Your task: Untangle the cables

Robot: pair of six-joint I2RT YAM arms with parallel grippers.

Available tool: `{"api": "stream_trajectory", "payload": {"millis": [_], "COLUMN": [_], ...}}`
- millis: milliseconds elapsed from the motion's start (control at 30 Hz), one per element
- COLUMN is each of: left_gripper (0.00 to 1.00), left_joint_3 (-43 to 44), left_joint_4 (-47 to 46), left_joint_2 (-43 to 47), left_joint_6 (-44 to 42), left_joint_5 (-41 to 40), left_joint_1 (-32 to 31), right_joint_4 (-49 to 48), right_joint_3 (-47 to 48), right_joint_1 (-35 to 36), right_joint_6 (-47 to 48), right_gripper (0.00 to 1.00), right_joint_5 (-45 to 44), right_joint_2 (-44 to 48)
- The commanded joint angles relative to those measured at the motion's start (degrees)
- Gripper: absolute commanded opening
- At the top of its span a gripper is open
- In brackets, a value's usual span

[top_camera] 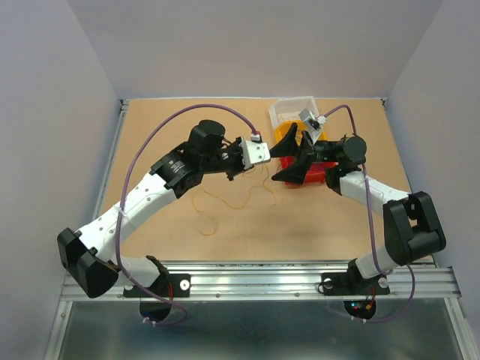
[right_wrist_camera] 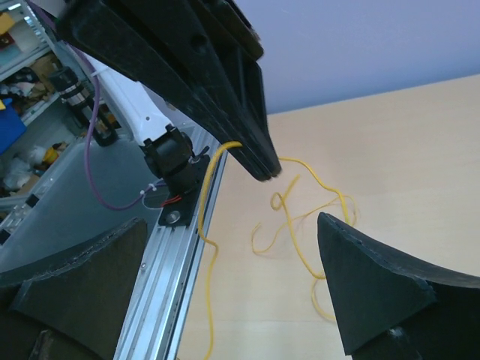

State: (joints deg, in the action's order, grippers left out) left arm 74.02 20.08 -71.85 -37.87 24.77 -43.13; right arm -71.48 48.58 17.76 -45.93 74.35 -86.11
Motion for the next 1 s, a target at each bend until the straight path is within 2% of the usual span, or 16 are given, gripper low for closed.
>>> {"api": "stream_trajectory", "payload": {"millis": [0, 233, 267, 333, 367, 400, 433, 567, 833, 967], "left_gripper": [0.00, 0.00, 0.00, 0.00, 0.00, 0.00, 0.00, 0.00, 0.00, 0.00], "left_joint_3": [4.11, 5.26, 5.26, 5.26, 5.35, 5.35, 5.26, 5.26, 5.00, 5.08], "left_joint_4": [-0.48, -0.12, -0.04, 0.05, 0.23, 0.14, 0.23, 0.58, 1.28, 1.72], "left_joint_2": [-2.23, -2.94, -2.85, -2.59, -2.50, -2.41, -2.41, -2.06, -0.48, 0.13], "left_joint_6": [1.92, 2.80, 2.80, 2.97, 2.97, 3.15, 3.06, 3.06, 3.06, 3.06], "left_joint_5": [-1.22, -1.66, -1.40, -1.13, -1.05, -0.96, -0.70, -0.08, 0.54, 0.89], "left_joint_1": [-0.11, -0.11, -0.11, -0.19, -0.20, -0.20, -0.20, -0.28, -0.37, -0.37], "right_joint_4": [-4.10, -1.39, 4.28, 15.26, 33.68, 42.30, 51.18, 46.44, 48.37, 48.46], "right_joint_3": [-0.33, 0.64, 1.69, 3.53, 5.20, 9.30, 10.82, 10.92, 12.24, 12.33], "right_joint_1": [1.31, 1.58, 1.66, 2.62, 3.59, 6.99, 8.24, 8.70, 8.70, 8.70], "right_joint_6": [-1.26, 0.48, 2.41, 14.06, 20.55, 32.02, 35.09, 32.14, 34.68, 35.82], "right_gripper": [1.00, 1.00, 1.00, 1.00, 1.00, 1.00, 1.00, 1.00, 1.00, 0.98], "right_joint_5": [-1.39, -3.94, -5.77, -9.81, -13.14, -22.75, -26.84, -26.00, -28.99, -26.81], "right_joint_2": [1.29, 0.67, 0.76, 2.77, 3.48, 4.01, 4.02, 3.75, 1.73, 0.94]}}
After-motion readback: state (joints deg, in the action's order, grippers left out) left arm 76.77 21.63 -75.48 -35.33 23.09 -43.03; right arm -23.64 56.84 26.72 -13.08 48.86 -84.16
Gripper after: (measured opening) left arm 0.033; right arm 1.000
